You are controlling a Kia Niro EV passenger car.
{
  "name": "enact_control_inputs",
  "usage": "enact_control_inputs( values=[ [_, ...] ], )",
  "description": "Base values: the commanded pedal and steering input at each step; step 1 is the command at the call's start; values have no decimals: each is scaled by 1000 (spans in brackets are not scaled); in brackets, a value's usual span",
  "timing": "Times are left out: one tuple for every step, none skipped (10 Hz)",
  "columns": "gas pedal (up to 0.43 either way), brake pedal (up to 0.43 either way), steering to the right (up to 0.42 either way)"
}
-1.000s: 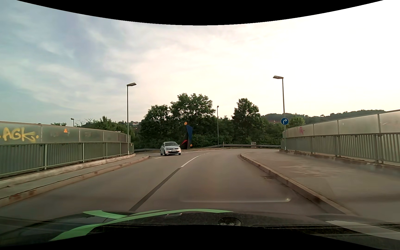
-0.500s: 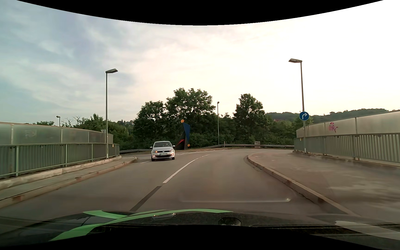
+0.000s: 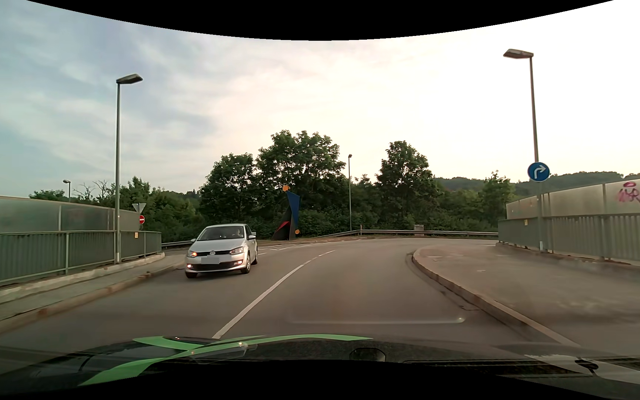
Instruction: Follow the waypoints while adhering to traffic rules and regulations
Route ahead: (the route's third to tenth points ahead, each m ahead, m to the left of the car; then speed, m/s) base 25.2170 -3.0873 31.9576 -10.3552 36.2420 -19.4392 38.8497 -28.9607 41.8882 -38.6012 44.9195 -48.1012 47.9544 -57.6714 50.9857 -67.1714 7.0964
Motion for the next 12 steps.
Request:
enact_control_inputs(
  values=[
    [39,0,-1],
    [39,0,0],
    [39,0,2],
    [39,0,6],
    [39,0,10],
    [39,0,13],
    [39,0,18],
    [39,0,27],
    [39,0,37],
    [39,0,46],
    [39,0,55],
    [39,0,67]
  ],
)
